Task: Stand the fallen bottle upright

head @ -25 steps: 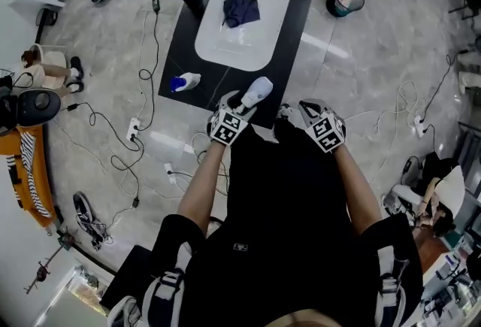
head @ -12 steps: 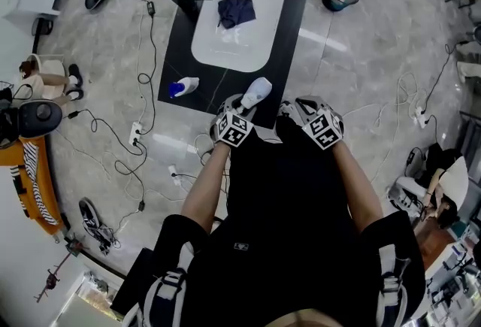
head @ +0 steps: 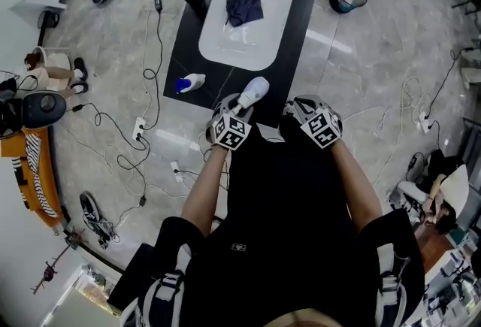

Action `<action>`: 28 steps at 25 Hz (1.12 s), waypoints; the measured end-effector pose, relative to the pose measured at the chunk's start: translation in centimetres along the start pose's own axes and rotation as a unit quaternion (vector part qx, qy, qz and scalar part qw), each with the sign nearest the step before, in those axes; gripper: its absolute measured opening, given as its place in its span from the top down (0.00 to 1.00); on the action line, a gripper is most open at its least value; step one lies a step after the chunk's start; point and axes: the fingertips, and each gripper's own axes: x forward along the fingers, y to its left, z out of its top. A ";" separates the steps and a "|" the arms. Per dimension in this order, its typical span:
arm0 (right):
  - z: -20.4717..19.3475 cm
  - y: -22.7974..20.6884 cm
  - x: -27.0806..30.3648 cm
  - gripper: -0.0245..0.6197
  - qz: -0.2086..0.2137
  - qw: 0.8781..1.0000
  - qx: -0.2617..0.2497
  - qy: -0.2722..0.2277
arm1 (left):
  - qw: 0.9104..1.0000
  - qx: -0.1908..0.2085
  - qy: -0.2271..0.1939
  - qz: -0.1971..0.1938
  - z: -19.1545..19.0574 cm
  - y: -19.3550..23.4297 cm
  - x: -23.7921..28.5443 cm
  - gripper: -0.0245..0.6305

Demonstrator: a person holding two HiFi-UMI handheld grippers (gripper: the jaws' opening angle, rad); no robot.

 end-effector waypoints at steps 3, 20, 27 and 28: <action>0.1 0.3 0.1 0.87 0.005 1.000 -0.002 -0.003 | 0.999 0.011 0.030 0.015 -1.0 0.5 -1.1 0.62; 0.2 -0.1 1.1 0.87 0.023 1.000 0.007 -0.018 | 0.930 0.219 0.292 0.037 -1.7 4.1 -4.7 0.62; -0.3 -0.5 1.0 0.87 0.029 0.999 0.008 -0.023 | 0.872 0.279 0.401 0.038 -2.2 4.7 -5.9 0.62; -0.5 -0.6 0.9 0.87 0.030 0.999 0.008 -0.023 | 0.859 0.291 0.419 0.040 -2.4 4.9 -6.0 0.62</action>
